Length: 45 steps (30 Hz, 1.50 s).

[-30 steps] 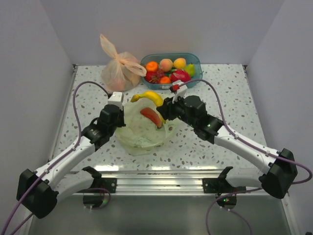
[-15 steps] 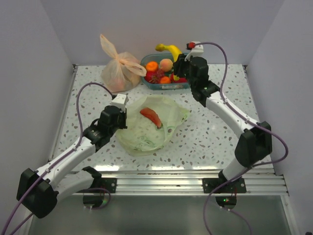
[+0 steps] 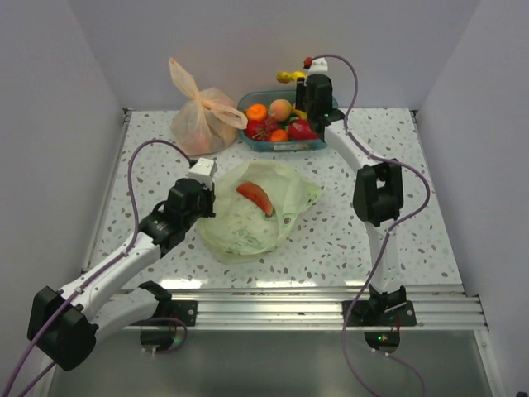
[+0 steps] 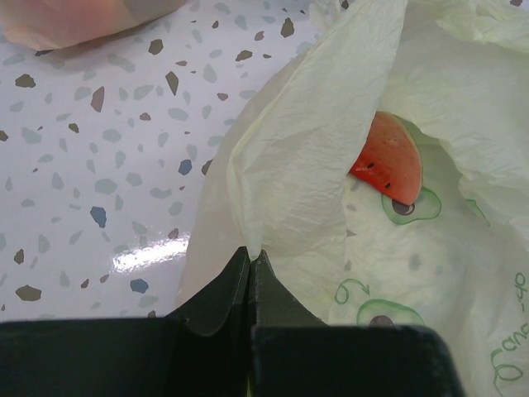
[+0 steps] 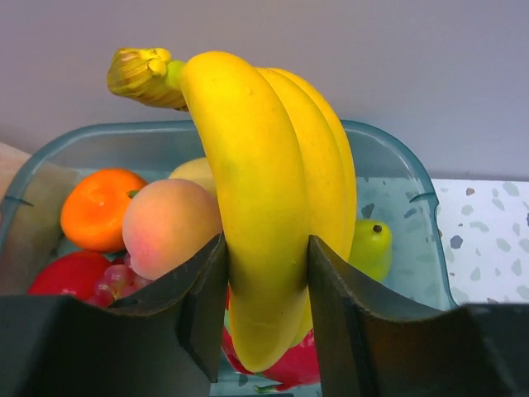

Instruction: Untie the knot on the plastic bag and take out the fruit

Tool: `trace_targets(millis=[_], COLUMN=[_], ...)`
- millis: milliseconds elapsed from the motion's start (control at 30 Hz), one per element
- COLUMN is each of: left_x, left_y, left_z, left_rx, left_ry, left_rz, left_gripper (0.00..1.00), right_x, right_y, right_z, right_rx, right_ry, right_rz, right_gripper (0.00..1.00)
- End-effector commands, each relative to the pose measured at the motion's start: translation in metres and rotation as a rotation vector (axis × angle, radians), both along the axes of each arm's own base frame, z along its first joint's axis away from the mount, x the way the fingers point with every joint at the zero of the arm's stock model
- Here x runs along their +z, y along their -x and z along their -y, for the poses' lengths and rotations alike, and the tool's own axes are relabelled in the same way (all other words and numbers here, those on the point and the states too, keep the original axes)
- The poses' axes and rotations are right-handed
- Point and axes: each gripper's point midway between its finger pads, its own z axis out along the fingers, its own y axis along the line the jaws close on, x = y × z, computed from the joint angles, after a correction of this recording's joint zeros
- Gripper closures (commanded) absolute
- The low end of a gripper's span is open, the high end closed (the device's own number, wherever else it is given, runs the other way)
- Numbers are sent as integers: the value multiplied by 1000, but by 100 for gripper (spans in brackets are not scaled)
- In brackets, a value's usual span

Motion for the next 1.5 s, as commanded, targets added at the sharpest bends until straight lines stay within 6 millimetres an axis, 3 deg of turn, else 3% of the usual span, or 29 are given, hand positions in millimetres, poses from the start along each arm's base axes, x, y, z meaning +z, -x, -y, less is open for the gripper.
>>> trace_targets(millis=[0, 33, 100, 133, 200, 233, 267, 400, 467, 500, 533, 567, 600, 667, 833, 867, 933, 1033, 1067, 1200, 1400, 1467], left_x=[16, 17, 16, 16, 17, 17, 18, 19, 17, 17, 17, 15, 15, 13, 11, 10, 11, 9, 8, 5, 2, 2], left_y=[-8, -8, -8, -9, -8, -8, -8, -9, -9, -9, -9, -9, -9, -9, -9, -9, -10, -10, -10, -9, -8, -7], left_z=[5, 5, 6, 6, 5, 6, 5, 4, 3, 3, 3, 3, 3, 4, 6, 5, 5, 6, 6, 9, 13, 15], left_rx=[-16, -17, -19, -18, -18, -18, -20, -17, -14, -11, -12, -12, -11, -16, -25, -24, -25, -25, -27, -41, -66, -77], left_ry=[31, 32, 32, 33, 34, 35, 33, 30, 25, 24, 21, 18, 18, 17, 17, 15, 15, 13, 12, 13, 18, 18], left_rz=[62, 63, 62, 63, 64, 65, 67, 72, 72, 73, 71, 67, 66, 61, 52, 51, 54, 50, 47, 36, 25, 23], left_gripper=[100, 100, 100, 100, 100, 100, 100, 100, 100, 100, 100, 100, 100, 100, 100, 100, 100, 100, 100, 100, 100, 100], right_x=[23, 33, 27, 40, 37, 50, 46, 64, 58, 73, 73, 62, 75, 58, 47, 32, 23, -4, -24, -64, -110, -113], right_y=[2, 5, 13, 19, 28, 37, 43, 80, 104, 119, 134, 148, 164, 196, 270, 280, 304, 327, 333, 347, 317, 304], right_z=[-6, -7, -5, -4, -2, -1, -2, -12, -28, -32, -44, -50, -55, -79, -124, -126, -145, -163, -165, -182, -172, -169], right_rx=[60, 70, 75, 80, 91, 99, 115, 204, 290, 320, 368, 403, 430, 521, 693, 706, 764, 822, 832, 875, 722, 688], right_ry=[42, 32, 32, 30, 42, 40, 44, 40, 47, 38, 67, 90, 96, 139, 98, 99, 53, 10, 17, 16, 114, 163], right_rz=[12, 33, 15, 28, 8, 17, -1, -11, -50, -35, -40, -67, -49, -91, -141, -177, -209, -281, -326, -427, -451, -431], right_gripper=[52, 43, 26, 23, 17, 17, 17, 16, 16, 16, 16, 16, 16, 16, 16, 16, 17, 18, 19, 19, 17, 16])
